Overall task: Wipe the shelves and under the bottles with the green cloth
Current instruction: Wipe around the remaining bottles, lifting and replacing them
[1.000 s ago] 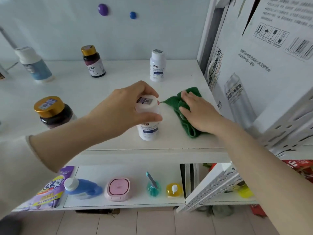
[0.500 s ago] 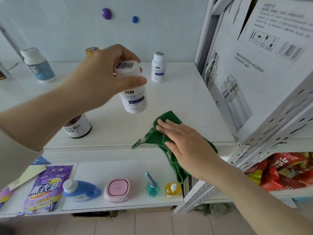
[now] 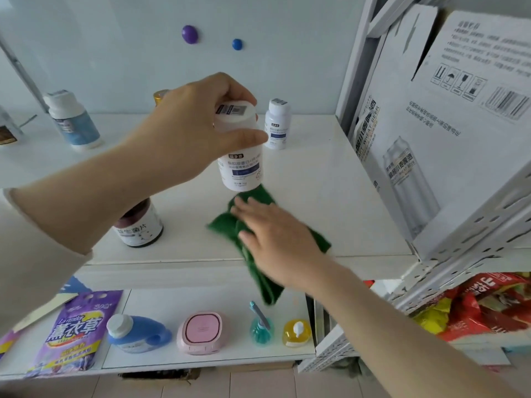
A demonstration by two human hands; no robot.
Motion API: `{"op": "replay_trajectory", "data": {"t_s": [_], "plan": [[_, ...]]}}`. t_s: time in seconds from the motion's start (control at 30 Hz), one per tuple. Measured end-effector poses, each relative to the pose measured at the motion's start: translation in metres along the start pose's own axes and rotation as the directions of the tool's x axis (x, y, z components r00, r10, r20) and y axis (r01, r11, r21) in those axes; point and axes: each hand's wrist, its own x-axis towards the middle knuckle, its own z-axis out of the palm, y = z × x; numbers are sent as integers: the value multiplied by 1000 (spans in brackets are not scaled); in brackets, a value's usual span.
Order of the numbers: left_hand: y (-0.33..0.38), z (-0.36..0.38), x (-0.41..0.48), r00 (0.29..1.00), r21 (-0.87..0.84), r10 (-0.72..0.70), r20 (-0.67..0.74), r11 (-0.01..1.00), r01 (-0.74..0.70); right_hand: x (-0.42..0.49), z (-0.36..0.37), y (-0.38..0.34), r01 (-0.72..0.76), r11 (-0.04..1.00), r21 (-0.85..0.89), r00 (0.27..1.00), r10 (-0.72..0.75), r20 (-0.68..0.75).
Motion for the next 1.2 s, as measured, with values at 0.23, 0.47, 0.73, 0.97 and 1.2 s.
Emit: {"op": "replay_trajectory", "data": {"t_s": [0.23,0.47,0.73,0.97,1.2], "plan": [[6,25,12,996,-54,-4,91,999,9,-21,-18,47,-222,974,-40,974,220,-51],[-1,30,20,993,-84,-54,102,995,63,61,-42,140,-543,837,-70,838,535,-107],[-17,26,29,992,-62,-100,79,993,105,134,-60,188,-580,814,-40,808,569,-152],[-22,27,28,989,-52,-124,82,990,128,129,-59,186,-563,826,-28,824,559,-91],[-21,22,21,992,-44,-97,76,994,100,28,-29,74,-249,969,0,968,248,-45]]}}
